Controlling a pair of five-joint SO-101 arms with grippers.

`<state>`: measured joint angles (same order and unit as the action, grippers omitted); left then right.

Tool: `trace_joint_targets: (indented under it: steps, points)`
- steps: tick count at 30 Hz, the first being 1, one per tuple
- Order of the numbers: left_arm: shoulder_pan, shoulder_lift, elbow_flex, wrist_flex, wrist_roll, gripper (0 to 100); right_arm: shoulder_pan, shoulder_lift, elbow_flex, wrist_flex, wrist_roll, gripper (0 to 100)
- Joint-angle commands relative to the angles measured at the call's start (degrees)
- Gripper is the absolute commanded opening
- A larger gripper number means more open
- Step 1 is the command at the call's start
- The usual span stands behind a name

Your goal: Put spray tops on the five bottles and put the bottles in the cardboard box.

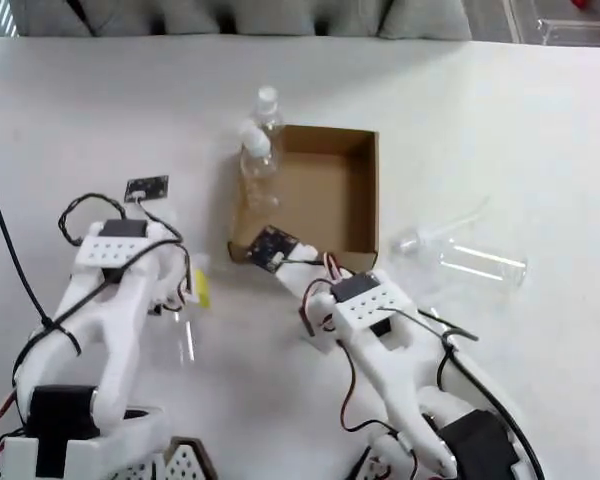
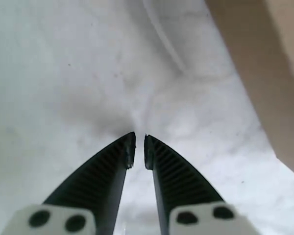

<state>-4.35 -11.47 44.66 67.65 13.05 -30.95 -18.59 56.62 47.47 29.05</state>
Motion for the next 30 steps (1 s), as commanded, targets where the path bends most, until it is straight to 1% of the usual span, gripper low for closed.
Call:
trace_joint_targets:
  steps: [1,4,6,9,14,25,30]
  points:
    - [0.4,-2.4,-1.1,-3.2,-0.4,20,0.3,-1.0,-0.4,-0.7,0.6,1.6]
    - [0.4,-2.4,-1.3,-3.6,-0.1,21,0.3,-1.0,-0.4,-0.7,0.6,1.6]
    - [0.4,-2.4,-1.4,-3.7,2.1,22,0.3,-1.0,-0.4,-0.7,0.6,1.6]
    - [0.4,-2.3,-1.1,-5.8,4.0,25,0.3,-1.0,-0.4,-0.7,0.6,1.6]
    - [0.4,-2.3,-1.0,-5.9,4.0,31,0.2,-1.0,0.1,-0.7,0.6,1.6]
    - [0.4,-2.2,-0.9,-7.3,3.7,31,0.2,-1.1,0.1,-0.7,0.6,1.6]
    - [0.6,1.4,-1.3,-7.7,3.5,31,0.2,-1.1,0.1,-0.7,0.6,1.6]
